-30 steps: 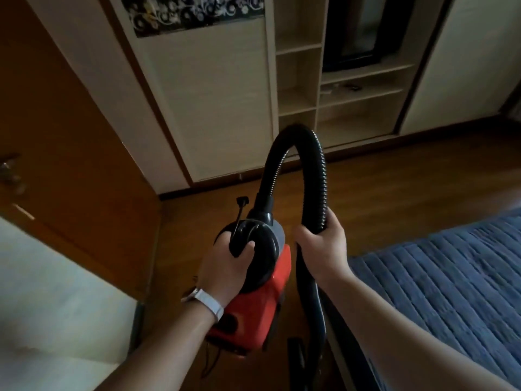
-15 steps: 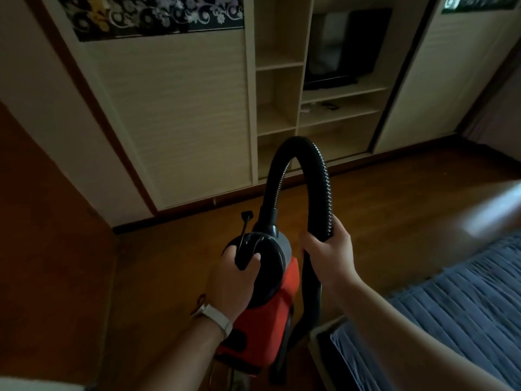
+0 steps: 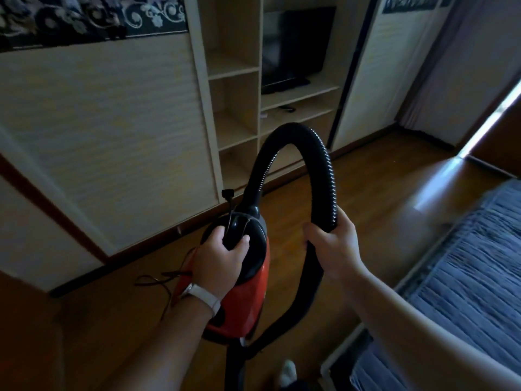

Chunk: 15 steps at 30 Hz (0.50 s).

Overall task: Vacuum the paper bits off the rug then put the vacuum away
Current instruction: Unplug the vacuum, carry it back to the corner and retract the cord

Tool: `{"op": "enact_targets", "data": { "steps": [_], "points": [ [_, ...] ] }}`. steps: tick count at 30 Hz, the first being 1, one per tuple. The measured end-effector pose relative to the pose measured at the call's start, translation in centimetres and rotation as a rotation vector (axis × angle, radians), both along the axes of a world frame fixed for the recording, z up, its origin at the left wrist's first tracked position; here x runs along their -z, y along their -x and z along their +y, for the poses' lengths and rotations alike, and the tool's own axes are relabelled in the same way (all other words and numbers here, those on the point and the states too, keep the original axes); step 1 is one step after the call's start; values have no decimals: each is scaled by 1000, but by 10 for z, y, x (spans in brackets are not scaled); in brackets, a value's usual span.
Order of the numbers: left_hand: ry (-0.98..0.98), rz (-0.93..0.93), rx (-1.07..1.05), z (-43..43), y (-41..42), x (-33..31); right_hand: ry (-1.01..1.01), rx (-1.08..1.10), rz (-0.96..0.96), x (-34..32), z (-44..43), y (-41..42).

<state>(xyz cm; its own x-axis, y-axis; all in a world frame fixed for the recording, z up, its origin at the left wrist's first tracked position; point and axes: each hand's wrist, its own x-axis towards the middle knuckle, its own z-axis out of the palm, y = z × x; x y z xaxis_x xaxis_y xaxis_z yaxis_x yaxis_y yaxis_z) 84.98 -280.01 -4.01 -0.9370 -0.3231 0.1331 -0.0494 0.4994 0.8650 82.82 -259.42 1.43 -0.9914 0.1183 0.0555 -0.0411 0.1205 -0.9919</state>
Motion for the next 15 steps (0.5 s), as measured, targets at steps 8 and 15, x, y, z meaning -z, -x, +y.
{"op": "enact_targets", "data": {
  "steps": [8,15],
  "points": [
    [-11,-58,61,19,116,4,43,19,-7,12,13,110],
    [28,-122,154,63,237,4,28,97,-71,13,68,217]
  ]
}}
